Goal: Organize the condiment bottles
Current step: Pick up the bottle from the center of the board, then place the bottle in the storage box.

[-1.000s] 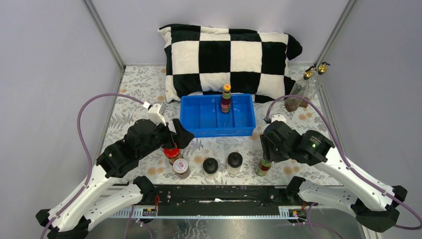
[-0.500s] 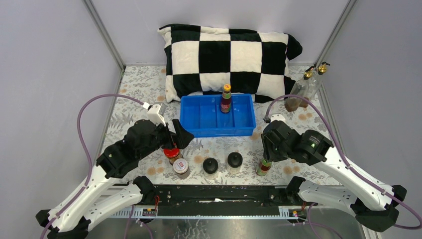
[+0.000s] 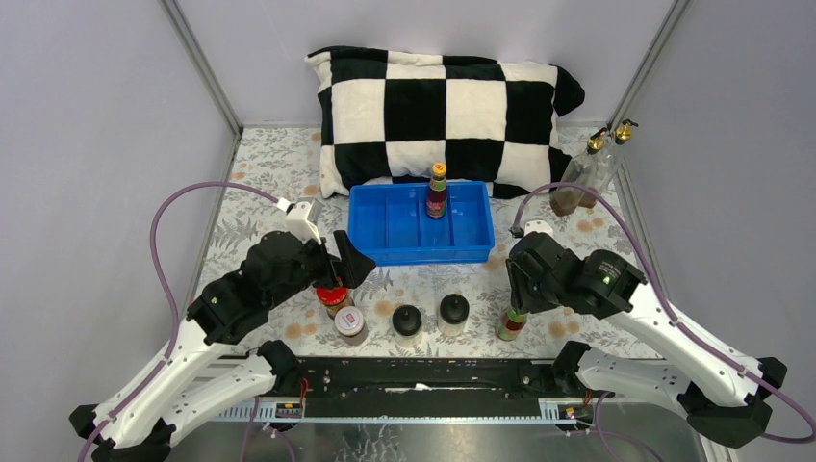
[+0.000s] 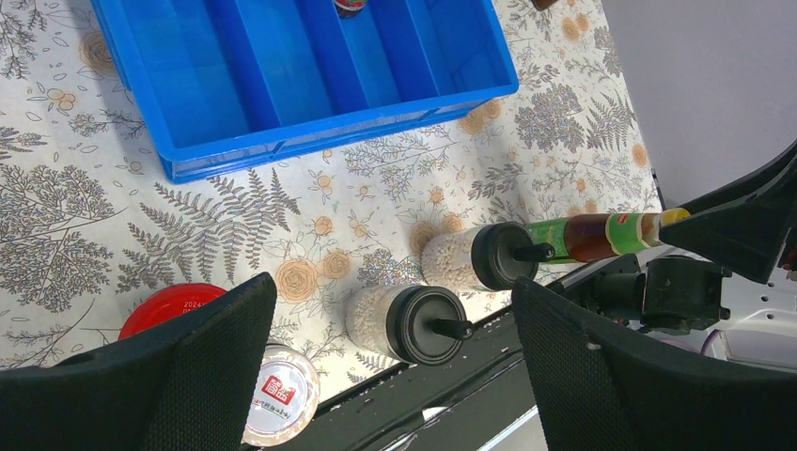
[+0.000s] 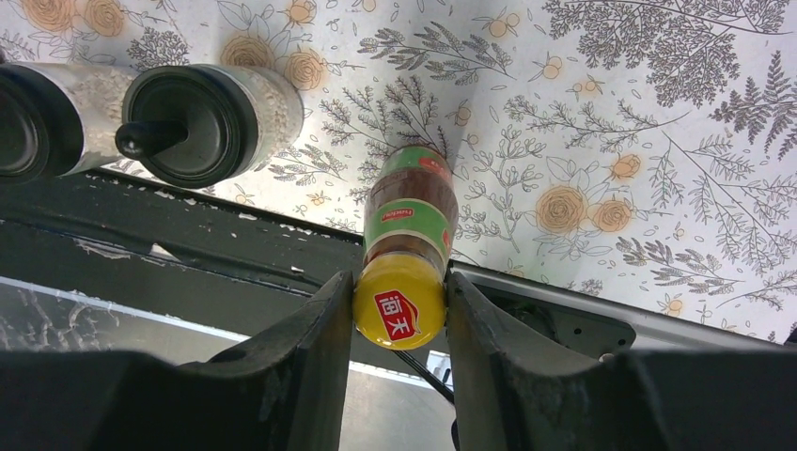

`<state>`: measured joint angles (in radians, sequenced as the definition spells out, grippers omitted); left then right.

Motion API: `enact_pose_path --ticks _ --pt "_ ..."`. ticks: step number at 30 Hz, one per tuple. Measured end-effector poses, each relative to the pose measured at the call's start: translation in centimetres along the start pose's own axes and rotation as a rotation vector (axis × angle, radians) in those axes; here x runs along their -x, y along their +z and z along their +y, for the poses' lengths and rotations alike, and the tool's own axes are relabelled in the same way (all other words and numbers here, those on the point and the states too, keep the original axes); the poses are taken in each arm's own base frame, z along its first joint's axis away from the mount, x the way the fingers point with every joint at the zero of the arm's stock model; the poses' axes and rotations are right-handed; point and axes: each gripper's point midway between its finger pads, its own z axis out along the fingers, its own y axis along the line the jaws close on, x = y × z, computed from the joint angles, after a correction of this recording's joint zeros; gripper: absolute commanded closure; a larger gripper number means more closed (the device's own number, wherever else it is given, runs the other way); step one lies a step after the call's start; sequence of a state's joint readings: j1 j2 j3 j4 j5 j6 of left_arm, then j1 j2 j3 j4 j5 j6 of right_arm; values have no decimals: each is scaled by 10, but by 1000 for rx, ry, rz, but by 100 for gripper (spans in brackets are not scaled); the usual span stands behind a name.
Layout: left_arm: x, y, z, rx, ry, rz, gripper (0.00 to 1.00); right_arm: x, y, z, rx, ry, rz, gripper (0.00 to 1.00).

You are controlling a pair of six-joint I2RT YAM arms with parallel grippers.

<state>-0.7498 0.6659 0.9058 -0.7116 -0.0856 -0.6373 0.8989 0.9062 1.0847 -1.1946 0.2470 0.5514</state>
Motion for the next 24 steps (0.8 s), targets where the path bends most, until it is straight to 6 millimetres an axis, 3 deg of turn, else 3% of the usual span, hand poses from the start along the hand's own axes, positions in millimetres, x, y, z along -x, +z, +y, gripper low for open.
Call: enact_pose_path --ticks 5,18,24 --pt "0 0 0 0 0 0 1 9 -9 3 5 0 -12 63" --pt "1 4 -2 -6 -2 -7 1 60 -38 20 21 -16 -104 63" --pt "0 6 -1 -4 -1 -5 1 69 -38 22 9 -33 -108 63"
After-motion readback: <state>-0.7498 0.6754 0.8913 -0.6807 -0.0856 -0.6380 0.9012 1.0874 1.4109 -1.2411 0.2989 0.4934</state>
